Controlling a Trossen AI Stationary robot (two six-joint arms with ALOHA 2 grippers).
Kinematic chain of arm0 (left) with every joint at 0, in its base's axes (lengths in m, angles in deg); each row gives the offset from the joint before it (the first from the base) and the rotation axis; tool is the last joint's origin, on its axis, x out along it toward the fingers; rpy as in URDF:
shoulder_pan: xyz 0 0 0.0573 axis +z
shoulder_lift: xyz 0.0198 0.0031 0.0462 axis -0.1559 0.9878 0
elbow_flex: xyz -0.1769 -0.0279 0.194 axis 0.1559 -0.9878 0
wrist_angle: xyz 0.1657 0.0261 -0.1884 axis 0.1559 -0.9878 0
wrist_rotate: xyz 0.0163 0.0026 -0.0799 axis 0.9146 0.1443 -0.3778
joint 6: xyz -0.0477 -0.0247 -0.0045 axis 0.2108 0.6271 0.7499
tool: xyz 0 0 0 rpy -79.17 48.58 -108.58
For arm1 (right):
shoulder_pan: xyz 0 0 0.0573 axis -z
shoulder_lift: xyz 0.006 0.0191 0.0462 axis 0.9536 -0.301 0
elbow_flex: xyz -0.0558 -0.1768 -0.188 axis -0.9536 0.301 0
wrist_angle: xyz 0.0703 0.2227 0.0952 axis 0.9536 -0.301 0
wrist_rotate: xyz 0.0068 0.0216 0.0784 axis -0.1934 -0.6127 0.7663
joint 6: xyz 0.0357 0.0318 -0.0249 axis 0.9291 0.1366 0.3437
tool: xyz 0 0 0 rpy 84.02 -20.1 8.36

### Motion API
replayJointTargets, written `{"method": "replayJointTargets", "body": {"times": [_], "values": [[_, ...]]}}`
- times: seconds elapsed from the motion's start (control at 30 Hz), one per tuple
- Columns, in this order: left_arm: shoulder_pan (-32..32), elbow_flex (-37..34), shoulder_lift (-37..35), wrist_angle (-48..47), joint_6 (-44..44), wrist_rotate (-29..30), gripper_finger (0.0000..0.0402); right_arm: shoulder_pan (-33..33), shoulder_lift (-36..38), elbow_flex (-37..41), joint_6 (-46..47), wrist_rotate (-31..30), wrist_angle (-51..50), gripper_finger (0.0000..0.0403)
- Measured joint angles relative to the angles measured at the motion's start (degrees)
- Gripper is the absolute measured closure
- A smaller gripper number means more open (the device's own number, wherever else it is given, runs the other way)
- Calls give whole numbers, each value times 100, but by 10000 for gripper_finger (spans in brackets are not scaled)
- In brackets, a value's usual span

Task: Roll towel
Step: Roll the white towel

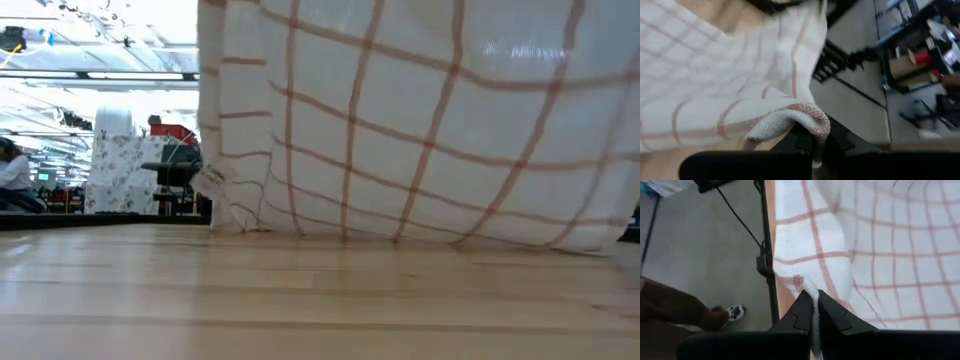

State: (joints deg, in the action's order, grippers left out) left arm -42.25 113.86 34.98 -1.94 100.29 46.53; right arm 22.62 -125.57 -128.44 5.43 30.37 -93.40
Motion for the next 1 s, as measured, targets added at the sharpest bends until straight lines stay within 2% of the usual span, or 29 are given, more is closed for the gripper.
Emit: {"method": "replayJointTargets", "body": {"times": [0.1,0.23,0.33,0.4,0.47,0.6,0.63,0.7,0.77,0.8,0.87,1.0], "values": [[-130,-2,44,-636,460,-498,402,171,389,0,-299,-23,1,402],[-251,-2,85,-1574,1175,-763,402,334,543,-6,-655,-50,4,402],[-306,-2,123,-1931,1503,-536,402,402,497,2,-805,-33,-12,403],[-322,-2,224,-1818,1474,-484,401,396,436,-4,-816,-4,-66,403],[-334,-4,371,-1301,1180,-494,402,370,342,-4,-816,33,-161,403],[-310,-1,680,224,-99,-943,402,286,226,3,-816,79,-319,403],[-301,0,740,393,-333,-833,402,268,217,2,-817,77,-335,403],[-301,-11,769,317,-425,-32,401,241,205,3,-813,79,-368,403],[-312,-3,740,5,-18,880,402,208,200,0,-807,81,-359,403],[-324,0,725,-340,309,1057,402,162,203,2,-752,76,-363,403],[-326,0,745,-1041,696,829,402,102,213,0,-683,68,-367,403],[-380,-9,913,-2036,599,-373,402,10,211,0,-661,72,-375,403]]}}
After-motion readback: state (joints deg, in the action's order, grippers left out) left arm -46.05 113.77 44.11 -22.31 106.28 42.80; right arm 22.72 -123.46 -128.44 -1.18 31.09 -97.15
